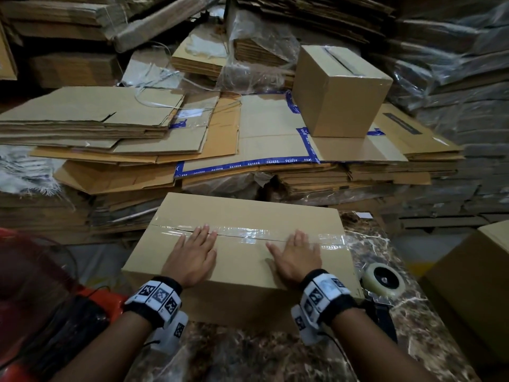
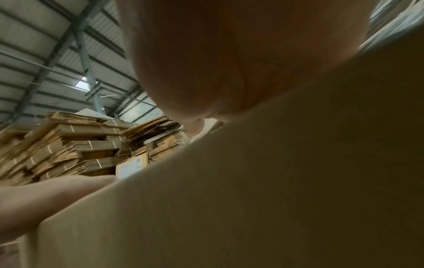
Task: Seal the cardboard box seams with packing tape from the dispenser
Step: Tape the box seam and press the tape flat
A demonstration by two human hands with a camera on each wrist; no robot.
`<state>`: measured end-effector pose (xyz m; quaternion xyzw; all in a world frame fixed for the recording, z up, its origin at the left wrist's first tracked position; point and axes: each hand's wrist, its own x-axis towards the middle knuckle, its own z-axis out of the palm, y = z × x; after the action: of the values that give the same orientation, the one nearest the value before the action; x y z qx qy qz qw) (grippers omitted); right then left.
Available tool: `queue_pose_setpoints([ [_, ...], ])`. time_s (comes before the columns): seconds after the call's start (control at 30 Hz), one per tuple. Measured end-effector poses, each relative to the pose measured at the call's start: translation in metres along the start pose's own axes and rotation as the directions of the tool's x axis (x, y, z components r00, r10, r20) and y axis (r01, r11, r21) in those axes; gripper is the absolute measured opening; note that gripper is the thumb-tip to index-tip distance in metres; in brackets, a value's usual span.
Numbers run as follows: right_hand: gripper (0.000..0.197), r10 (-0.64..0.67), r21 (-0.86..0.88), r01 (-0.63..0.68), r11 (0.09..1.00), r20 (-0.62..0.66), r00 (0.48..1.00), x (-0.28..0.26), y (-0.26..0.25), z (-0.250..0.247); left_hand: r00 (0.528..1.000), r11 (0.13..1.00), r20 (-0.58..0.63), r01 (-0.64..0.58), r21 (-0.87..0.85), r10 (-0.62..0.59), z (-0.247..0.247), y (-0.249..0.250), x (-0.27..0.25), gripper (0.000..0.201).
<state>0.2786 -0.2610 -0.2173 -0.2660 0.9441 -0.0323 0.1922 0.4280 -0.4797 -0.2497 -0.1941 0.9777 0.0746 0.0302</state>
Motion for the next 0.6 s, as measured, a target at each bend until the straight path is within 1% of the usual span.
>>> queue_pose_setpoints([
  [0.1,0.096,-0.086,0.000,0.086,0.996,0.009,0.996,0.006,-0.042,0.009,1.000,1.000,0.013,0.001,0.007,-0.002,0.000,0.000,0.001,0.087],
  [0.17,0.098,-0.136,-0.010,0.136,0.991,0.001,0.991,0.007,-0.053,0.015,1.000,1.000,0.012,0.006,0.010,-0.006,0.000,-0.001,0.000,0.080],
  [0.23,0.094,-0.181,-0.021,0.181,0.983,-0.011,0.983,0.006,-0.042,0.016,1.000,1.000,0.001,0.009,0.003,-0.009,0.001,-0.002,0.000,0.076],
  [0.3,0.086,-0.195,-0.016,0.195,0.981,-0.019,0.981,0.004,-0.015,0.011,1.000,1.000,-0.003,0.010,0.012,-0.010,0.003,-0.001,0.000,0.076],
  [0.37,0.081,-0.134,-0.004,0.134,0.991,-0.045,0.990,0.001,0.017,0.006,1.000,1.000,-0.005,0.016,0.019,-0.015,0.003,-0.001,0.000,0.075],
  [0.47,0.080,0.016,0.020,-0.014,1.000,-0.079,0.997,-0.008,0.061,-0.001,1.000,1.000,0.002,0.023,0.017,-0.023,0.002,0.001,0.000,0.071],
  [0.53,0.082,0.118,0.050,-0.115,0.992,-0.070,0.991,-0.013,0.076,-0.007,1.000,1.000,-0.003,0.024,0.020,-0.024,0.002,0.002,0.000,0.070],
  [0.6,0.085,0.182,0.050,-0.179,0.983,-0.059,0.982,-0.013,0.071,-0.011,1.000,0.999,-0.002,0.029,0.021,-0.029,0.004,0.003,0.001,0.070],
])
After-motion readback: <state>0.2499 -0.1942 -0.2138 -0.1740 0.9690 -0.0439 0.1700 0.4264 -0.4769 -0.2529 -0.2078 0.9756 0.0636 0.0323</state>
